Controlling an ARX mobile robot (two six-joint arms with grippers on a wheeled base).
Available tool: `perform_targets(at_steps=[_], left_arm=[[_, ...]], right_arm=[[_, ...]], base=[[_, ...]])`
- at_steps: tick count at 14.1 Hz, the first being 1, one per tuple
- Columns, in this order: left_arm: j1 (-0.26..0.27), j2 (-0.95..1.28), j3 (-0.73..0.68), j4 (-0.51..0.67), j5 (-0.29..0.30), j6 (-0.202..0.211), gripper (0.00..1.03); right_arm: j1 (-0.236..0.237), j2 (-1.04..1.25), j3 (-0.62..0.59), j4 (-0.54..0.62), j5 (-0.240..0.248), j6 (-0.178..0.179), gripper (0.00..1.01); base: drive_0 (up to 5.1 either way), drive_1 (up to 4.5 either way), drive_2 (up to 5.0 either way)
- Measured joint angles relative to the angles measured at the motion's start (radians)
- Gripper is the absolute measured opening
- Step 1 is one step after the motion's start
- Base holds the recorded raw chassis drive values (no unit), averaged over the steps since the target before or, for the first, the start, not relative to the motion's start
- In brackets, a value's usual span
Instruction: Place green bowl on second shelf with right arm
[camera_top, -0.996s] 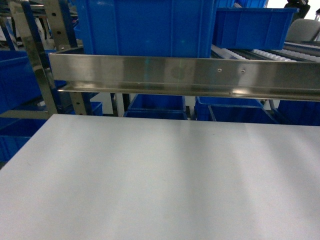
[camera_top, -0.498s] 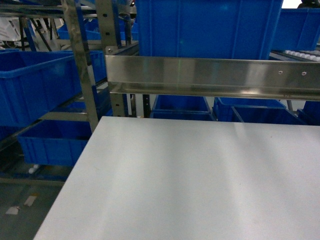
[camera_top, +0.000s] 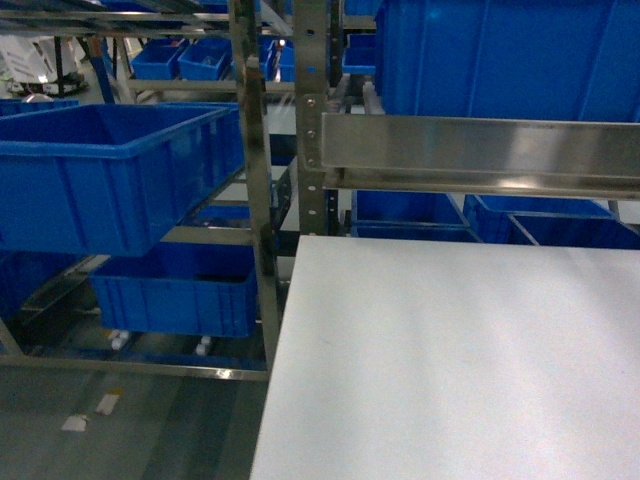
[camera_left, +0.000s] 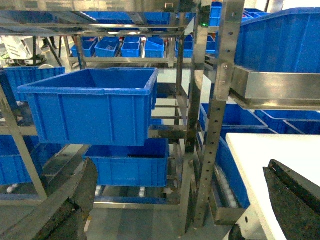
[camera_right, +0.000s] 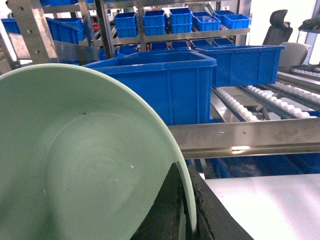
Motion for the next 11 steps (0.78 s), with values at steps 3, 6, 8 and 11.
perform_targets(at_steps=[3, 6, 8, 11], left_arm=[[0.000, 0.000, 0.000, 0.002, 0.000, 0.000, 0.98], [0.000, 0.000, 0.000, 0.000, 0.000, 0.000, 0.98], [0.000, 0.000, 0.000, 0.000, -0.001, 0.000, 0.98], [0.000, 0.000, 0.000, 0.001, 0.000, 0.000, 0.98]], right_arm=[[0.000, -0.005, 0.000, 0.002, 0.000, 0.000, 0.02], [0.000, -0.004, 0.000, 0.000, -0.001, 0.000, 0.02], [0.001, -0.004, 0.000, -0.002, -0.001, 0.000, 0.02], [0.000, -0.004, 0.000, -0.002, 0.000, 0.000, 0.02]], base=[[-4.8, 2.49, 2.5], [-4.9, 2.41, 2.4], [-4.9, 2.39, 2.4], [-4.9, 2.43, 2.4]])
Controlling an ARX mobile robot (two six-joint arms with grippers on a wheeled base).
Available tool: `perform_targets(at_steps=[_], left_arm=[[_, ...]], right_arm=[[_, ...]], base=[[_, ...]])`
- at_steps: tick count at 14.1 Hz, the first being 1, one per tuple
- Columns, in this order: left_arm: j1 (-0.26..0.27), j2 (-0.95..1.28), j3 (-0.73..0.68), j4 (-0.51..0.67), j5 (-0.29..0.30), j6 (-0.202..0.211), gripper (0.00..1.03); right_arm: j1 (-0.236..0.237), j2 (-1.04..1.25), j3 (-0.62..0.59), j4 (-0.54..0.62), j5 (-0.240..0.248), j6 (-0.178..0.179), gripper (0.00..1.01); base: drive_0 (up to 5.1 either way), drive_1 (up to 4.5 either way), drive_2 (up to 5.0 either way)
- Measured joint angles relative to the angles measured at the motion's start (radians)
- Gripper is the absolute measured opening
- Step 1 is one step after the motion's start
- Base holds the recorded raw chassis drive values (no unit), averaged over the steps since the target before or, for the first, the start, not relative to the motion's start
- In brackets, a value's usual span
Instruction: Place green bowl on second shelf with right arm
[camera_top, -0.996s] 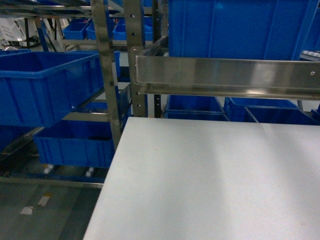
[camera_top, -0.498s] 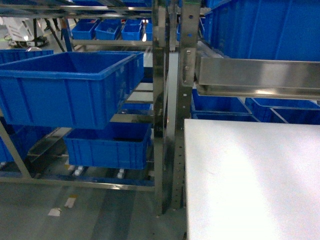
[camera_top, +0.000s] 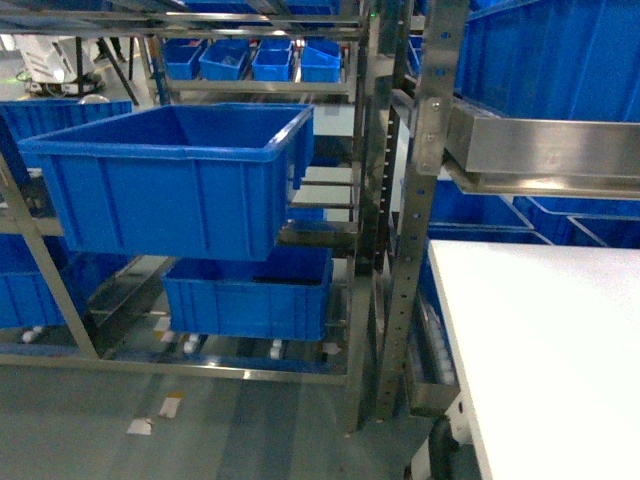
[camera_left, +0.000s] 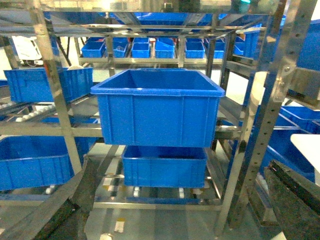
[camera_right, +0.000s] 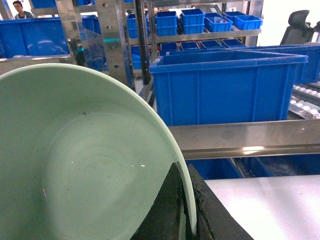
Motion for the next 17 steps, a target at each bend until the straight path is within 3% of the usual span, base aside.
perform_targets(at_steps=[17], left_arm=[[0.000, 0.000, 0.000, 0.000, 0.000, 0.000, 0.98]], right_arm=[[0.000, 0.002, 0.000, -0.001, 0.000, 0.000, 0.02]], base=[[-4.9, 2.42, 2.4]])
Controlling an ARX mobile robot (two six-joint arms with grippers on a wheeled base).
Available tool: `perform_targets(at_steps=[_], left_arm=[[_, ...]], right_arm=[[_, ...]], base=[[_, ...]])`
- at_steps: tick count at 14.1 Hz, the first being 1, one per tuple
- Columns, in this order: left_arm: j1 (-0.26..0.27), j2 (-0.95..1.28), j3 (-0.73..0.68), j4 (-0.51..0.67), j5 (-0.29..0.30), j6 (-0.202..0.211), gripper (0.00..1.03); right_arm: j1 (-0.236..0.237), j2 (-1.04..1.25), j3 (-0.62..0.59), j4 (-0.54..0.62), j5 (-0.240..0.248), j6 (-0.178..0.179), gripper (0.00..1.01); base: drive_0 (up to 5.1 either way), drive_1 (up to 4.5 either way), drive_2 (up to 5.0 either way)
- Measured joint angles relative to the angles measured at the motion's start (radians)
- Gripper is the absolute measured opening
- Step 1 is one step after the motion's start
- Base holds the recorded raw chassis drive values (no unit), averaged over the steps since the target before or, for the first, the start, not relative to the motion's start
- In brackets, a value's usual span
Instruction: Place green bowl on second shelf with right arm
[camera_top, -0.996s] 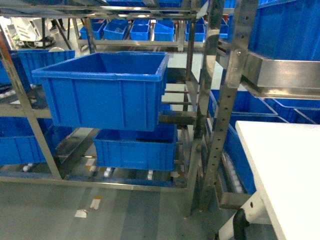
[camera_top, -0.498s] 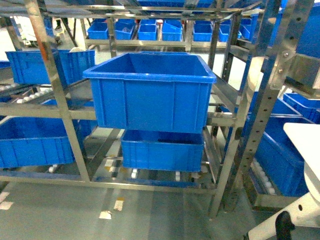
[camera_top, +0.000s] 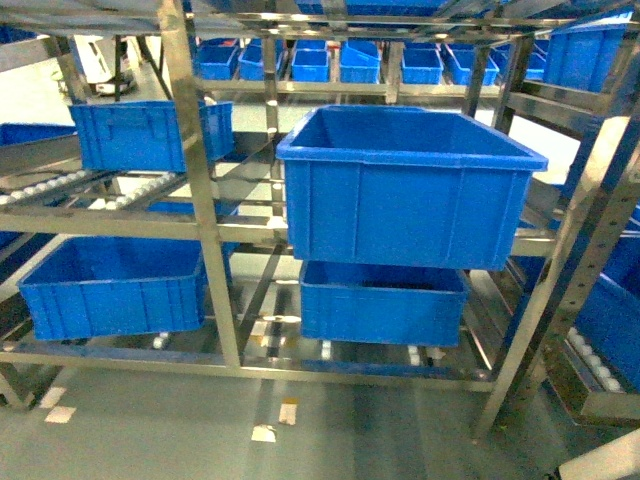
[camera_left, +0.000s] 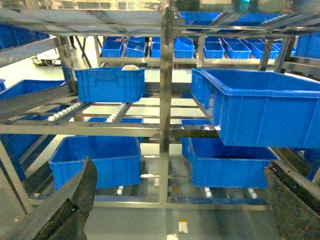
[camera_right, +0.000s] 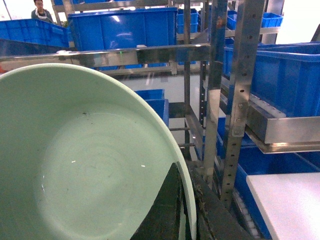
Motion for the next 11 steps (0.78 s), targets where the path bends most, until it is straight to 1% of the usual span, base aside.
perform_targets(at_steps=[8, 9, 11], left_arm=[[-0.001, 0.000, 0.000, 0.001, -0.003, 0.000, 0.98], [-0.001, 0.000, 0.000, -0.003, -0.006, 0.000, 0.98], [-0.001, 0.000, 0.000, 0.001, -0.003, 0.000, 0.98]], right_arm=[[0.000, -0.002, 0.000, 0.002, 0.000, 0.000, 0.02], [0.002, -0.002, 0.000, 0.004, -0.010, 0.000, 0.02], [-0.001, -0.002, -0.001, -0.001, 0.000, 0.000, 0.02]], base=[[-4.9, 2.43, 2.4], [0.0, 0.00, 0.0], [0.0, 0.00, 0.0]])
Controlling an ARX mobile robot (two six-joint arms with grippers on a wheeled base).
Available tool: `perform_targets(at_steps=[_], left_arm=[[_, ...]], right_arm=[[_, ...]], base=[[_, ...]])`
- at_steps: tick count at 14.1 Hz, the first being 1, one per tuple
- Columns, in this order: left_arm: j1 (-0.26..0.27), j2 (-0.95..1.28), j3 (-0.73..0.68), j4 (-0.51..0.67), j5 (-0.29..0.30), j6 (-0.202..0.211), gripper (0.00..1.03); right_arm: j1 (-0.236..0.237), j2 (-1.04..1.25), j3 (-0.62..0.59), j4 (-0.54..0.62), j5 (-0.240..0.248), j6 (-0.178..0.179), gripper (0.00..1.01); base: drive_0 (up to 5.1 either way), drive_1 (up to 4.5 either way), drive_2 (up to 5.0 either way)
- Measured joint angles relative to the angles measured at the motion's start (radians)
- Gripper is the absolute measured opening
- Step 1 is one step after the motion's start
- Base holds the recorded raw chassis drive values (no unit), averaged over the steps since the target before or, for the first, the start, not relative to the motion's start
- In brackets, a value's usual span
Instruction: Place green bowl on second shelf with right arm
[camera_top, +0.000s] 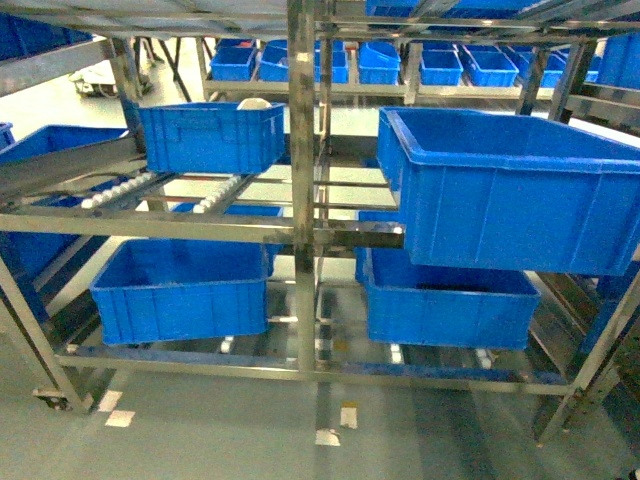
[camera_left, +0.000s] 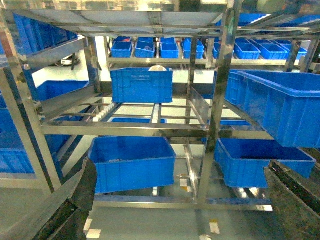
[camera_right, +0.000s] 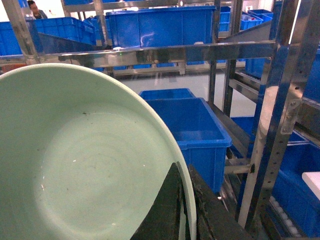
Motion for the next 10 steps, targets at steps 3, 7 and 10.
perform_targets(at_steps=[3, 7, 10], left_arm=[[0.000, 0.000, 0.000, -0.002, 0.002, 0.000, 0.98], [0.000, 0.000, 0.000, 0.000, 0.002, 0.000, 0.98], [0.000, 0.000, 0.000, 0.000, 0.002, 0.000, 0.98]], right_arm=[[0.000, -0.002, 0.000, 0.005, 0.000, 0.000, 0.02], [0.000, 0.000, 0.000, 0.001, 0.000, 0.000, 0.02], [0.001, 0.000, 0.000, 0.003, 0.000, 0.000, 0.02]], base=[[-0.1, 4.22, -4.4], [0.0, 4.28, -4.3], [0.0, 4.26, -4.3]])
